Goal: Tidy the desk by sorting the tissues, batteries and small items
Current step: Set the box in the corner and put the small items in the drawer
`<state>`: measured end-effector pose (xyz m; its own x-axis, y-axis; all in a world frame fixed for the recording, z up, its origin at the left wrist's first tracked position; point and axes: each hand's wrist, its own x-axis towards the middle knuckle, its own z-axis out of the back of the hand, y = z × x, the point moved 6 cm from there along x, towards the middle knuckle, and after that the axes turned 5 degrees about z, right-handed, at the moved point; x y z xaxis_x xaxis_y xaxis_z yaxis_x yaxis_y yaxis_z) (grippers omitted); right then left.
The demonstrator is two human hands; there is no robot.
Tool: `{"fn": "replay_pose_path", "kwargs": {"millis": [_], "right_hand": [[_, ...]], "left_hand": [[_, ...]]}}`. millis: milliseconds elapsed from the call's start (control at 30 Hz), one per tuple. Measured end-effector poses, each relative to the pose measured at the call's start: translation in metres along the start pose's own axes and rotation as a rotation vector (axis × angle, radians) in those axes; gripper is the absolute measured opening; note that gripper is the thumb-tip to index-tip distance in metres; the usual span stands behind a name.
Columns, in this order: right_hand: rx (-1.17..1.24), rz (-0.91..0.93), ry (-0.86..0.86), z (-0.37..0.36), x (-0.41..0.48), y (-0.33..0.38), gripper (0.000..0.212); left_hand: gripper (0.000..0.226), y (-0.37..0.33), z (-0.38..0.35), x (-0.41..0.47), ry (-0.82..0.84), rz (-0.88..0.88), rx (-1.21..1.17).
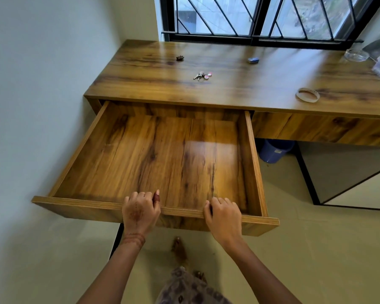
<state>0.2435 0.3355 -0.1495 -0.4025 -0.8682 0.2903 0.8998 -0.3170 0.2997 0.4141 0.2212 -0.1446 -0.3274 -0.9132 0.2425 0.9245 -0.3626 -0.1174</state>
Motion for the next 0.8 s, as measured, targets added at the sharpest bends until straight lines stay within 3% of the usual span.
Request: {"fn": "replay_pose_path", "kwargs": {"millis": [167, 333, 800], "right_hand": [[0.014, 0.005, 0.117, 0.0, 0.009, -0.002, 0.026], [0.015, -0.04, 0.281, -0.007, 0.026, -0.01, 0.04], [0.09, -0.111, 0.025, 0.024, 0.16, -0.056, 0.025]], "left_hand": [[0.05, -0.004, 0.001, 0.016, 0.146, 0.039, -0.017], [0.052, -0.011, 0.002, 0.032, 0.16, 0.075, -0.072], [0.037, -0.065, 0.003, 0.154, 0.026, -0.04, -0.197]]}}
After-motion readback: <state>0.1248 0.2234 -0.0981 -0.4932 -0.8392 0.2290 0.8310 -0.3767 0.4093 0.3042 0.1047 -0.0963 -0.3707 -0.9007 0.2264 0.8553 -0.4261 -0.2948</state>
